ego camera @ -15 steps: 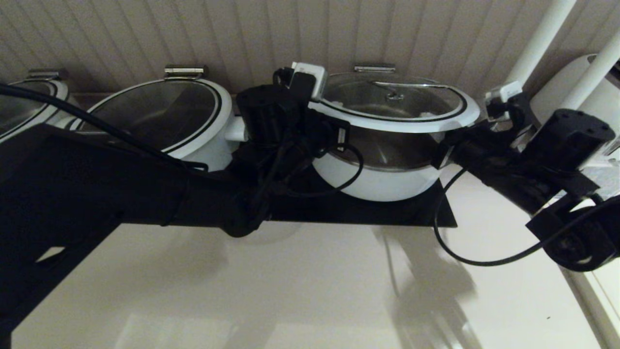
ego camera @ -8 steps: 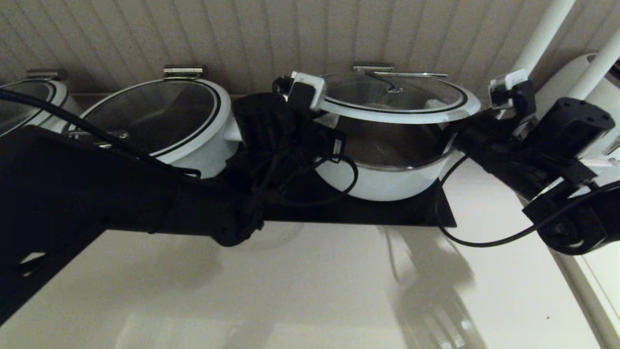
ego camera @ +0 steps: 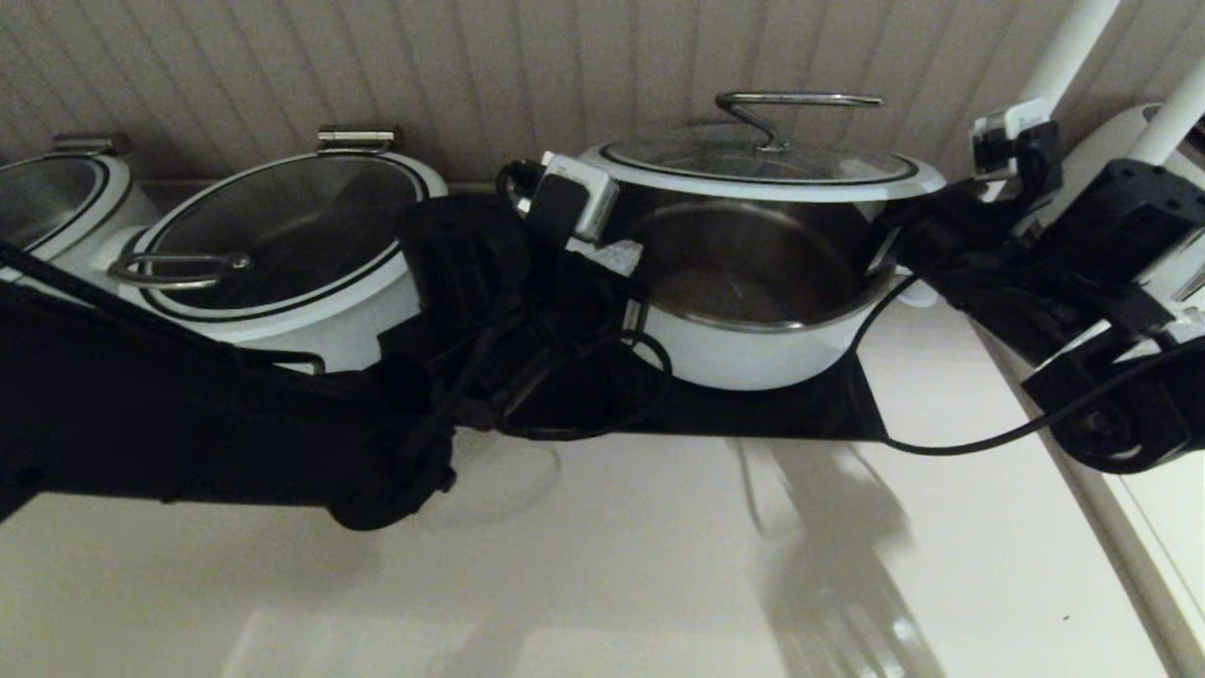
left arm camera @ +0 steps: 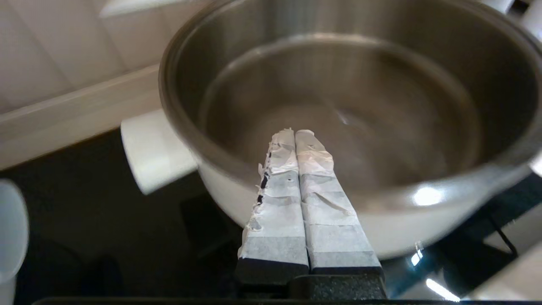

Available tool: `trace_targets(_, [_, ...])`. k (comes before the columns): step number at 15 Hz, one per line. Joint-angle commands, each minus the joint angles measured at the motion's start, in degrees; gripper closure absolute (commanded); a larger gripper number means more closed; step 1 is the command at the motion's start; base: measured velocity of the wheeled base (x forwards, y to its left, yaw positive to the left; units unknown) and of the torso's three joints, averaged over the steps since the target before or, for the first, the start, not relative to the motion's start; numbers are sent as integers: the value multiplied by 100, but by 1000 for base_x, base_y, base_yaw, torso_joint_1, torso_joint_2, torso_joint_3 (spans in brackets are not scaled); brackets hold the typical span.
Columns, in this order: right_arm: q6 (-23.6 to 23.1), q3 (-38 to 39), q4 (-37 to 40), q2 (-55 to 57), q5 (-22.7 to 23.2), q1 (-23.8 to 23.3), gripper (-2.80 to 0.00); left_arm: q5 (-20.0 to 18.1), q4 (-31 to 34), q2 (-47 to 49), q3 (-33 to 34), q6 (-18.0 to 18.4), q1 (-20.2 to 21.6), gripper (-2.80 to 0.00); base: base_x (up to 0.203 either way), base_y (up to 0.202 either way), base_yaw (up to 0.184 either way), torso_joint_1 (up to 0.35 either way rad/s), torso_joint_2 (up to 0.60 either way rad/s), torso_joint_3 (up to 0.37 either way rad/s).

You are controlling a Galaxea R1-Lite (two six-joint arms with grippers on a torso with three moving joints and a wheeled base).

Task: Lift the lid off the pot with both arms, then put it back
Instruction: Open the pot lid completely

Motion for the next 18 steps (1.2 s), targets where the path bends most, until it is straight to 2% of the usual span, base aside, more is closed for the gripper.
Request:
trace_targets(1, [-13, -26, -48, -97, 11, 3, 0, 11, -31, -344, 329, 2, -8, 0, 0, 0, 0, 0, 0, 0])
trace_targets(18, [-171, -88, -416, -232, 55, -15, 0, 9, -40, -479, 586, -25, -8, 0, 0, 0, 0, 0, 0, 0])
